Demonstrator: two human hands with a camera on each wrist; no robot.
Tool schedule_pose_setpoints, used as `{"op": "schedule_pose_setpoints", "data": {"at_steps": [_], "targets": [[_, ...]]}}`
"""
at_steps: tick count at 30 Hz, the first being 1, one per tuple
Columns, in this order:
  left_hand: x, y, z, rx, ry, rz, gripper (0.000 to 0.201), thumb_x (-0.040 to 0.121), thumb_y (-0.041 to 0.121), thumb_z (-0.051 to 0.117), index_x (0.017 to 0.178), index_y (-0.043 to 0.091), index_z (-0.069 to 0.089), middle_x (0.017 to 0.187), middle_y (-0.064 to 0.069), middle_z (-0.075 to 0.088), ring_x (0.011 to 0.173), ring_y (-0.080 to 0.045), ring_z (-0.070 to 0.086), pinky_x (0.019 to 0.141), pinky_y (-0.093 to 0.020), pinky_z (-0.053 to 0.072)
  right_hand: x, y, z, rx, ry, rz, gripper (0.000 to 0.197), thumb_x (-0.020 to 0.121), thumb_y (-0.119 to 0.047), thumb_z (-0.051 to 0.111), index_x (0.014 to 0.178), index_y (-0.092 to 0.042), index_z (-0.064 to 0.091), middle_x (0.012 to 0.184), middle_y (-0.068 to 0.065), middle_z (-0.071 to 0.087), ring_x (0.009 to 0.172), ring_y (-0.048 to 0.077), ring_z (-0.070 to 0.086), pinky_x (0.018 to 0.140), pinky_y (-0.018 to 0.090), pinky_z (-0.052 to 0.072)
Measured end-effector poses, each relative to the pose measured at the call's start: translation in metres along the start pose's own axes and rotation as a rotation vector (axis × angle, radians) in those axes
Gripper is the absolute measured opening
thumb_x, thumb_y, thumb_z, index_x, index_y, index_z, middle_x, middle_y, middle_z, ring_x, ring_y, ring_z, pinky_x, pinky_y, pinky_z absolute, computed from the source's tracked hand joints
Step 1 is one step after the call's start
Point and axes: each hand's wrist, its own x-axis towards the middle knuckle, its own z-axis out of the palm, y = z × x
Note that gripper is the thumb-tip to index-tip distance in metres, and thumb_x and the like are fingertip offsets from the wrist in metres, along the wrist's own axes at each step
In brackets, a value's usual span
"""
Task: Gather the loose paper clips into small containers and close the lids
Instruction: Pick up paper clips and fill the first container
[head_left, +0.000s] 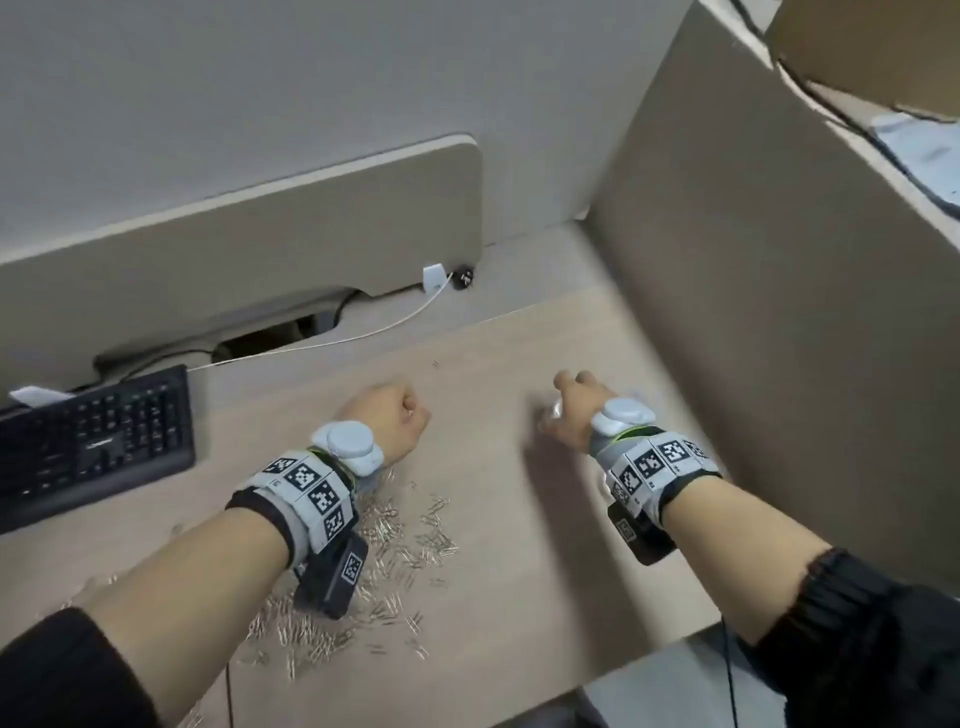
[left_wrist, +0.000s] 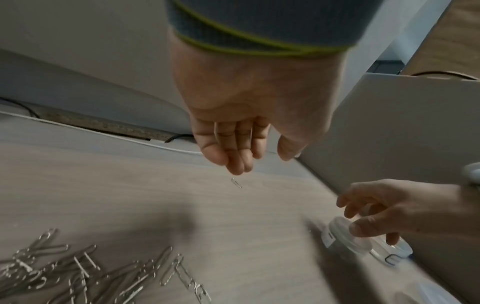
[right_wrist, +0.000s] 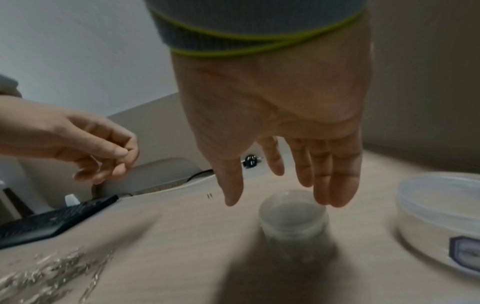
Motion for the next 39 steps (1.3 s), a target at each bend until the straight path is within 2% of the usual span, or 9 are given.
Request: {"op": "schedule_pose_setpoints", "data": {"at_steps": [8, 11, 14, 20, 23, 26, 28, 33, 39], "targets": [[-0.006, -0.022, 0.014, -0.016, -0.036, -0.004, 0.022, 0.090, 0.042, 0.061, 0.095, 0.021, 0.055, 0.082, 0.004, 0.063, 0.081, -0.023, 0.062, 0.076, -0.035, 0.052, 0.021, -0.012, 0.017, -0.127, -0.027, 0.046, 0.032, 0.090, -0.023, 0.046, 0.121, -0.019, 0.045, 0.119, 0.008, 0.047, 0.117, 0.029, 0.044, 0.080, 0.041, 0.042], [-0.010, -0.030, 0.011, -0.040, -0.056, -0.023, 0.023, 0.090, 0.042, 0.060, 0.097, 0.021, 0.055, 0.082, 0.006, 0.063, 0.083, -0.023, 0.062, 0.077, -0.035, 0.052, 0.016, -0.017, 0.013, -0.099, 0.024, 0.023, 0.032, 0.091, -0.028, 0.045, 0.121, -0.016, 0.048, 0.120, 0.009, 0.051, 0.117, 0.030, 0.043, 0.079, 0.039, 0.039], [-0.018, -0.036, 0.005, -0.072, -0.082, -0.023, 0.030, 0.088, 0.043, 0.063, 0.107, 0.022, 0.052, 0.083, 0.011, 0.060, 0.086, -0.022, 0.063, 0.079, -0.036, 0.052, 0.004, -0.034, 0.005, 0.039, 0.066, -0.054, 0.045, 0.087, -0.044, 0.054, 0.122, -0.015, 0.051, 0.120, 0.009, 0.054, 0.117, 0.032, 0.045, 0.088, 0.040, 0.045], [-0.036, -0.033, -0.011, -0.155, -0.057, 0.039, 0.083, 0.077, 0.042, 0.077, 0.144, 0.024, 0.031, 0.133, 0.005, 0.052, 0.093, -0.021, 0.060, 0.086, -0.032, 0.046, -0.022, -0.106, -0.015, 0.357, 0.048, -0.207, 0.049, 0.082, -0.056, 0.059, 0.118, -0.023, 0.057, 0.110, 0.004, 0.066, 0.090, 0.032, 0.065, 0.080, 0.037, 0.054], [-0.046, -0.033, -0.014, -0.216, -0.067, 0.126, 0.099, 0.072, 0.042, 0.081, 0.150, 0.025, 0.023, 0.145, 0.008, 0.044, 0.092, -0.014, 0.058, 0.083, -0.029, 0.044, -0.035, -0.135, -0.014, 0.434, 0.003, -0.294, 0.046, 0.082, -0.056, 0.061, 0.113, -0.023, 0.060, 0.104, 0.003, 0.066, 0.079, 0.029, 0.065, 0.072, 0.038, 0.055], [-0.054, -0.038, -0.017, -0.273, -0.042, 0.150, 0.081, 0.069, 0.040, 0.082, 0.136, 0.026, 0.039, 0.123, 0.005, 0.061, 0.095, -0.018, 0.063, 0.081, -0.033, 0.050, -0.045, -0.156, -0.013, 0.461, -0.017, -0.384, 0.035, 0.085, -0.046, 0.065, 0.110, -0.021, 0.063, 0.100, 0.001, 0.067, 0.089, 0.023, 0.061, 0.076, 0.030, 0.047], [-0.061, -0.046, -0.021, -0.307, -0.034, 0.116, 0.068, 0.068, 0.037, 0.083, 0.124, 0.023, 0.047, 0.107, 0.004, 0.066, 0.091, -0.018, 0.064, 0.080, -0.035, 0.050, -0.052, -0.168, -0.012, 0.454, -0.032, -0.457, 0.031, 0.086, -0.038, 0.066, 0.111, -0.019, 0.063, 0.104, 0.004, 0.068, 0.093, 0.023, 0.060, 0.082, 0.032, 0.048], [-0.066, -0.062, -0.023, -0.460, -0.028, 0.043, 0.068, 0.065, 0.033, 0.087, 0.122, 0.021, 0.053, 0.108, 0.006, 0.068, 0.096, -0.014, 0.066, 0.083, -0.030, 0.052, -0.056, -0.179, -0.011, 0.453, -0.070, -0.580, 0.042, 0.081, -0.015, 0.068, 0.122, -0.017, 0.060, 0.117, 0.002, 0.062, 0.086, 0.014, 0.049, 0.080, 0.024, 0.040], [-0.058, -0.074, -0.015, -0.432, -0.092, -0.053, 0.069, 0.062, 0.034, 0.087, 0.120, 0.023, 0.053, 0.108, 0.000, 0.066, 0.092, -0.019, 0.064, 0.081, -0.038, 0.054, -0.045, -0.161, -0.013, 0.503, -0.024, -0.570, 0.053, 0.077, 0.003, 0.060, 0.126, -0.014, 0.058, 0.129, 0.003, 0.054, 0.112, 0.015, 0.050, 0.098, 0.024, 0.037]]}}
